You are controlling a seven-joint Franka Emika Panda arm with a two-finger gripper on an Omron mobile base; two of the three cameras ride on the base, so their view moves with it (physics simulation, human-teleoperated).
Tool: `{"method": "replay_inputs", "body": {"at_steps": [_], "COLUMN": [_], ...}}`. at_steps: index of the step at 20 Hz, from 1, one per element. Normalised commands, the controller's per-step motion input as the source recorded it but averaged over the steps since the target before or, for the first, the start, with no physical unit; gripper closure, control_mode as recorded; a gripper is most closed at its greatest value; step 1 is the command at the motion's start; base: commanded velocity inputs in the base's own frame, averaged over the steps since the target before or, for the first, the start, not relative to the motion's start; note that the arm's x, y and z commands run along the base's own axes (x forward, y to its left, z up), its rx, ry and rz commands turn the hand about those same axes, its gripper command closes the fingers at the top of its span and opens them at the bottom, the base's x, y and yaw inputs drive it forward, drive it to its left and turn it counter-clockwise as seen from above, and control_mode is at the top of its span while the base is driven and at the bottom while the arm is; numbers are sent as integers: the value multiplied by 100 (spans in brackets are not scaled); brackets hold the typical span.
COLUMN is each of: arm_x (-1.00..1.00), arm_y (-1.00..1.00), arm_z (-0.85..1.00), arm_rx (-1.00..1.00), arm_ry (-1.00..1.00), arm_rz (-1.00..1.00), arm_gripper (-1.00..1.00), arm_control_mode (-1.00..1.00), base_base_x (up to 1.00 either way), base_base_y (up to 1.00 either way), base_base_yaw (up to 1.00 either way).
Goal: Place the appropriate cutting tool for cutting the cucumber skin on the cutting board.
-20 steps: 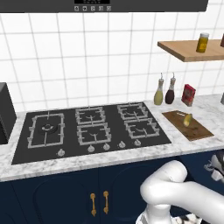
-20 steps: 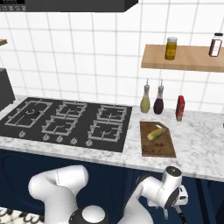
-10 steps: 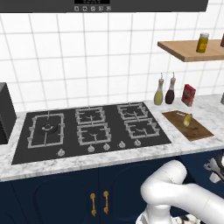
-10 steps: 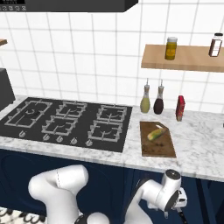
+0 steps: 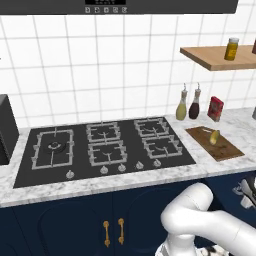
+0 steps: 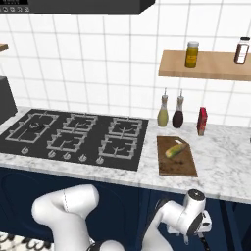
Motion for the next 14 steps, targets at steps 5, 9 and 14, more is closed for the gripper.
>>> {"method": "replay_inputs", "body": {"at_steps": [5, 9, 14], "arm_x": [-24, 10, -35], "arm_y": [1, 5, 8], "arm_z": [-15, 2, 68], "arm_rx": [0, 0, 0], "arm_ry": [0, 0, 0], "arm_rz": [0, 0, 0], "arm_gripper": [100, 100, 100], "arm_control_mode": [-100, -100, -100], "base_base_x": [0, 0, 0], "base_base_y": [0, 0, 0], "base_base_yaw": [0, 0, 0]}}
